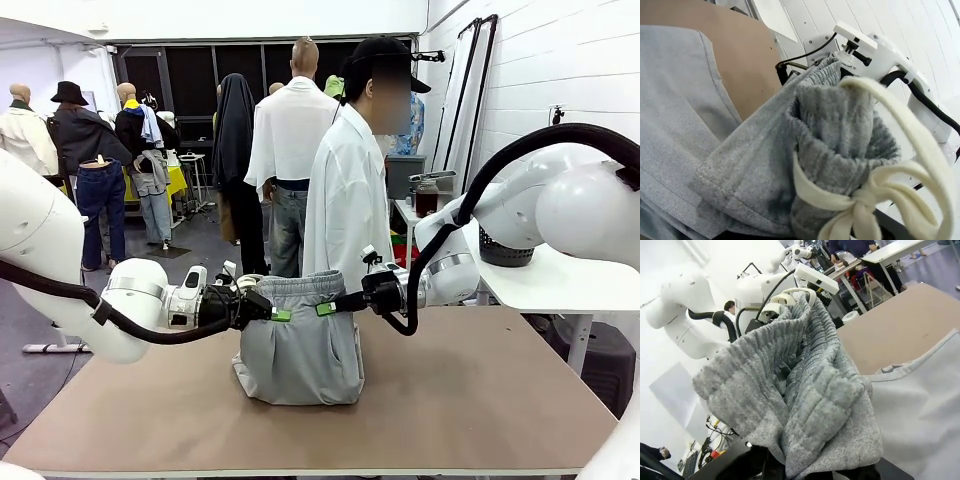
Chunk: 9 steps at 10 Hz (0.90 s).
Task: Fold the training pants.
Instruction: Fold the Training pants in half.
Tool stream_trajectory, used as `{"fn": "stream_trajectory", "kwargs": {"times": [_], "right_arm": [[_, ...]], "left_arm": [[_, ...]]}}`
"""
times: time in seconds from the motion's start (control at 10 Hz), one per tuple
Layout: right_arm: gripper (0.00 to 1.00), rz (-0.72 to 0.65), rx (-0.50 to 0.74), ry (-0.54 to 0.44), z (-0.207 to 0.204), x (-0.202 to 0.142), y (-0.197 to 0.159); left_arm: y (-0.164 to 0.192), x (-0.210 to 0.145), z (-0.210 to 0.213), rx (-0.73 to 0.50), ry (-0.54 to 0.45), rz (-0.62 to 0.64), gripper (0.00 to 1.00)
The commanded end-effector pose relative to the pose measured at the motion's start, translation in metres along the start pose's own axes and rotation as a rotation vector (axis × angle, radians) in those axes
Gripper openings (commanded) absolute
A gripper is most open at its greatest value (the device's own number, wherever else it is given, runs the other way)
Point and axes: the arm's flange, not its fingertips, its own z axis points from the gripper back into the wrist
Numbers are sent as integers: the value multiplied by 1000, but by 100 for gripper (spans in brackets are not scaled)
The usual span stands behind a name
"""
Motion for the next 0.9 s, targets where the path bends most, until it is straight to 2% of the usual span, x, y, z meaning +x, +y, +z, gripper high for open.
{"fn": "stream_trajectory", "kwargs": {"times": [0.0,0.4,0.8], "right_arm": [[0,-112,15,-68,8,-3,-9],[0,-274,2,-139,21,-15,-30],[0,-369,-20,-174,27,-16,-58]], "left_arm": [[-3,14,6,9,-33,91,0],[19,31,0,76,-51,254,0],[52,57,-8,95,-80,256,0]]}}
